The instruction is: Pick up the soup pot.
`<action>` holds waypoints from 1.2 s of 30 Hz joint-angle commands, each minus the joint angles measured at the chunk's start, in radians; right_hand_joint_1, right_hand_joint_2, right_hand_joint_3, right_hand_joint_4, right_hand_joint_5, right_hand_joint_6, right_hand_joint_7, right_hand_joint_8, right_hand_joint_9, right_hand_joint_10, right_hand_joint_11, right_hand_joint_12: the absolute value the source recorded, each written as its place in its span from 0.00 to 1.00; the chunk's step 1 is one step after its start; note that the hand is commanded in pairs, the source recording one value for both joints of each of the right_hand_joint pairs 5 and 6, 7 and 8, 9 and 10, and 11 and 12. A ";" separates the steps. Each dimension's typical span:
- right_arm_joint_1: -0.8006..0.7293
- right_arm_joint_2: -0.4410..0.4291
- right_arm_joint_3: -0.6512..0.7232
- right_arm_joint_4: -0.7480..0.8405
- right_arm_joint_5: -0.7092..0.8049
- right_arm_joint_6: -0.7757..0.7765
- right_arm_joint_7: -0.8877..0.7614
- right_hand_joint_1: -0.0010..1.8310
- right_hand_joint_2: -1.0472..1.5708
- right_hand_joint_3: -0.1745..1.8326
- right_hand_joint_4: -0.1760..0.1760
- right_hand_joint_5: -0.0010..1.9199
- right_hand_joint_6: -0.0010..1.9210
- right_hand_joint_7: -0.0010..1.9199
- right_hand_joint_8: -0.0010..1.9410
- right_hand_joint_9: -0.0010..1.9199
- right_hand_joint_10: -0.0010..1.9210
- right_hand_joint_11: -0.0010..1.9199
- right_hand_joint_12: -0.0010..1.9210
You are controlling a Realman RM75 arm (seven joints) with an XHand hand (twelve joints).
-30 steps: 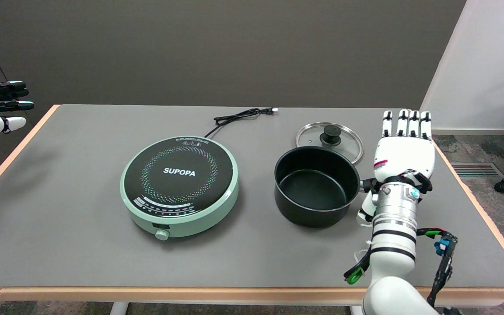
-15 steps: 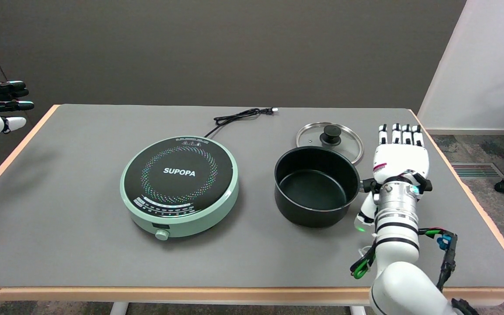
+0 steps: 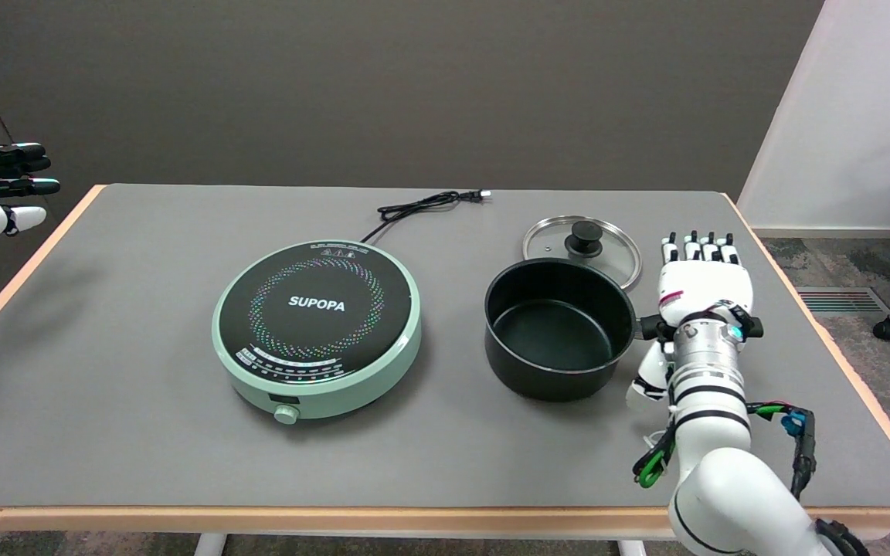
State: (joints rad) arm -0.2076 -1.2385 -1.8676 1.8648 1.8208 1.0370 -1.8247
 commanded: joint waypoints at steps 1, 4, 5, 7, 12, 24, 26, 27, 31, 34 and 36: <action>-0.020 0.019 0.129 0.004 0.143 -0.192 -0.004 0.66 0.14 0.49 0.65 0.10 0.10 0.10 0.10 0.10 0.10 0.10 0.10; -0.029 0.019 0.148 0.004 0.156 -0.216 -0.004 0.66 0.14 0.50 0.65 0.11 0.11 0.11 0.11 0.11 0.11 0.11 0.11; -0.032 0.019 0.156 0.004 0.163 -0.218 -0.004 0.66 0.14 0.50 0.65 0.11 0.11 0.11 0.11 0.11 0.11 0.11 0.11; -0.038 0.019 0.167 0.003 0.172 -0.222 -0.004 0.66 0.14 0.51 0.66 0.11 0.11 0.11 0.11 0.11 0.11 0.11 0.11; -0.066 0.019 0.199 0.001 0.191 -0.226 -0.001 0.66 0.14 0.51 0.66 0.12 0.12 0.12 0.11 0.12 0.12 0.12 0.12; -0.074 0.018 0.194 0.000 0.194 -0.227 0.002 0.66 0.14 0.53 0.66 0.12 0.12 0.12 0.12 0.12 0.12 0.12 0.12; -0.071 0.018 0.185 0.000 0.200 -0.229 0.002 0.66 0.14 0.53 0.66 0.12 0.12 0.12 0.12 0.12 0.12 0.12 0.12; -0.071 0.018 0.184 0.000 0.201 -0.231 0.002 0.66 0.14 0.53 0.66 0.12 0.12 0.12 0.12 0.12 0.12 0.12 0.12; -0.069 0.016 0.182 -0.002 0.203 -0.240 0.002 0.66 0.14 0.53 0.67 0.12 0.12 0.12 0.12 0.12 0.12 0.12 0.12; -0.068 0.016 0.182 -0.003 0.217 -0.241 0.002 0.66 0.14 0.53 0.67 0.12 0.12 0.12 0.12 0.12 0.12 0.12 0.12; -0.068 0.016 0.182 -0.003 0.226 -0.241 0.002 0.65 0.14 0.53 0.67 0.12 0.12 0.12 0.12 0.12 0.12 0.12 0.12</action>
State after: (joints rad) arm -0.2719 -1.2225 -1.6908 1.8651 2.0051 0.8190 -1.8241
